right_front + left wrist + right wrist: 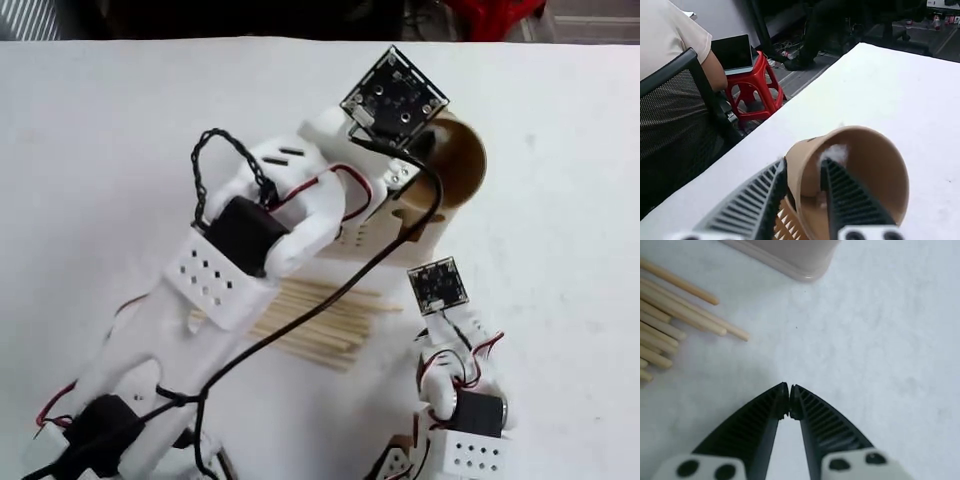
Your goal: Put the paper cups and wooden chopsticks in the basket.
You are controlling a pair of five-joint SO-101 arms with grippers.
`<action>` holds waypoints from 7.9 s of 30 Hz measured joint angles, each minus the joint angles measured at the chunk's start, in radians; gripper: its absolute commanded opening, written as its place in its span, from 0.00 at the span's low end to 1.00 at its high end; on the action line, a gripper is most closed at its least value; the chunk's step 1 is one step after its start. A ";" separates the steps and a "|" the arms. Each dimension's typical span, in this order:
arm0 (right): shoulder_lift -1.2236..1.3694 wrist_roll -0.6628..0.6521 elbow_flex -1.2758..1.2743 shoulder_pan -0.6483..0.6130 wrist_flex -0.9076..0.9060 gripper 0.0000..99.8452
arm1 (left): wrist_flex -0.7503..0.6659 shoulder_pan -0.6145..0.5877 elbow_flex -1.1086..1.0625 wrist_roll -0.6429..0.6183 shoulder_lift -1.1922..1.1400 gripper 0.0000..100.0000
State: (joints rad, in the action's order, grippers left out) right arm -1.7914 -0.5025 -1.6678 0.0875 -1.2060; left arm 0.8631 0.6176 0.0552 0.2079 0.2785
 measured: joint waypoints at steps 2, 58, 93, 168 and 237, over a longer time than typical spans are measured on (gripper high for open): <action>0.000 0.000 0.000 0.000 0.000 0.02 | 0.000 0.000 0.014 0.006 0.000 0.13; 0.000 0.000 0.000 -0.002 0.000 0.02 | 0.149 -0.023 0.494 0.118 -0.641 0.07; 0.000 -0.175 0.095 -0.055 -0.017 0.02 | 0.471 -0.856 -0.060 -0.319 -0.532 0.07; 1.504 -0.087 0.741 -0.804 0.453 0.17 | 0.117 -0.914 -0.272 -0.336 -0.537 0.07; 1.789 -0.112 0.999 -0.852 0.454 0.17 | 0.098 -0.914 -0.272 -0.336 -0.537 0.07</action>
State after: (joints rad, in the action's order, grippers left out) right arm -0.0023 -0.6145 -0.6690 -0.7641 -0.7518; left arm 0.9613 -0.2969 -0.2163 -0.1281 -0.2585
